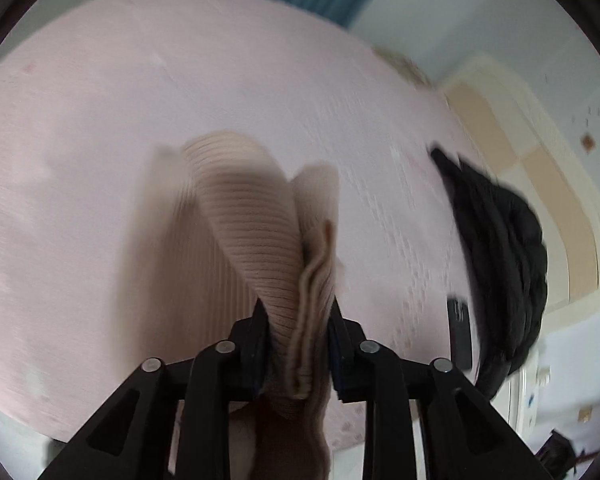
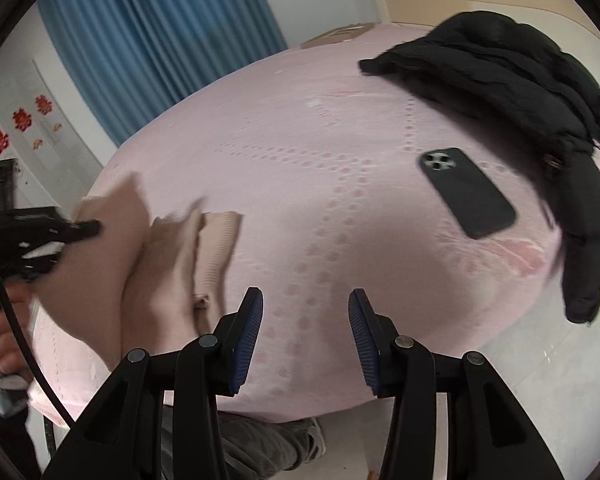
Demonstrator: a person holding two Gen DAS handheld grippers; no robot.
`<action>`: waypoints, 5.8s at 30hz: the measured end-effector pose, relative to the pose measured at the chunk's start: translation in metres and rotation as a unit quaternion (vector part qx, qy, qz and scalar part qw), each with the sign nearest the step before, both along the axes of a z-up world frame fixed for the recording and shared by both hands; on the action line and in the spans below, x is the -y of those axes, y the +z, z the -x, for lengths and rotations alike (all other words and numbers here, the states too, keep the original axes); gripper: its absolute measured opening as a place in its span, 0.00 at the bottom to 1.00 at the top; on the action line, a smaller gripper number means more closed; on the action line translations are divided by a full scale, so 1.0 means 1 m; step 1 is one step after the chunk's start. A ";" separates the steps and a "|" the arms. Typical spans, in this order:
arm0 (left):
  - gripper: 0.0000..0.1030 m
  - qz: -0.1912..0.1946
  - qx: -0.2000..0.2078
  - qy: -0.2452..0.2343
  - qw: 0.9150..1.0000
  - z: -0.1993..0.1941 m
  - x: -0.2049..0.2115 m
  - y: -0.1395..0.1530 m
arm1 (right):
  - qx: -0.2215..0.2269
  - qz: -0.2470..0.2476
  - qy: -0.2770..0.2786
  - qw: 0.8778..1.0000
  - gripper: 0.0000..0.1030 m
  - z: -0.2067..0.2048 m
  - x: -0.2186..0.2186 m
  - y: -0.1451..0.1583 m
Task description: Fold small clothes
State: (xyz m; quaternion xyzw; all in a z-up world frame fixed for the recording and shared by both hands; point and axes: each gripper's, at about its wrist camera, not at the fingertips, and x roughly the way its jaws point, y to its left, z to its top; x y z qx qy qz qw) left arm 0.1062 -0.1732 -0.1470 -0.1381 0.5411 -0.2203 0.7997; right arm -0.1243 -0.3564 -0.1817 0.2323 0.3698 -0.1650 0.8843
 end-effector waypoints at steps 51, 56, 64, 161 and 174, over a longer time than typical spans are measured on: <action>0.50 0.036 0.017 0.007 0.999 0.009 -0.157 -0.027 | -0.008 -0.013 0.116 0.993 0.13 -0.162 -0.087 -0.044; 0.50 0.029 0.014 0.005 0.999 0.009 -0.158 -0.031 | 0.127 -0.012 0.136 0.982 0.09 -0.118 -0.070 -0.012; 0.50 0.033 0.011 -0.002 0.999 0.009 -0.154 -0.036 | 0.025 -0.068 0.086 0.994 0.48 -0.126 -0.051 -0.062; 0.50 -0.032 0.065 -0.010 0.997 -0.056 -0.207 -0.063 | 0.017 0.040 0.156 0.987 0.30 -0.273 -0.127 -0.020; 0.44 -0.088 0.082 -0.057 0.991 -0.027 -0.171 -0.080 | -0.014 0.015 0.203 0.979 0.31 -0.192 -0.138 -0.059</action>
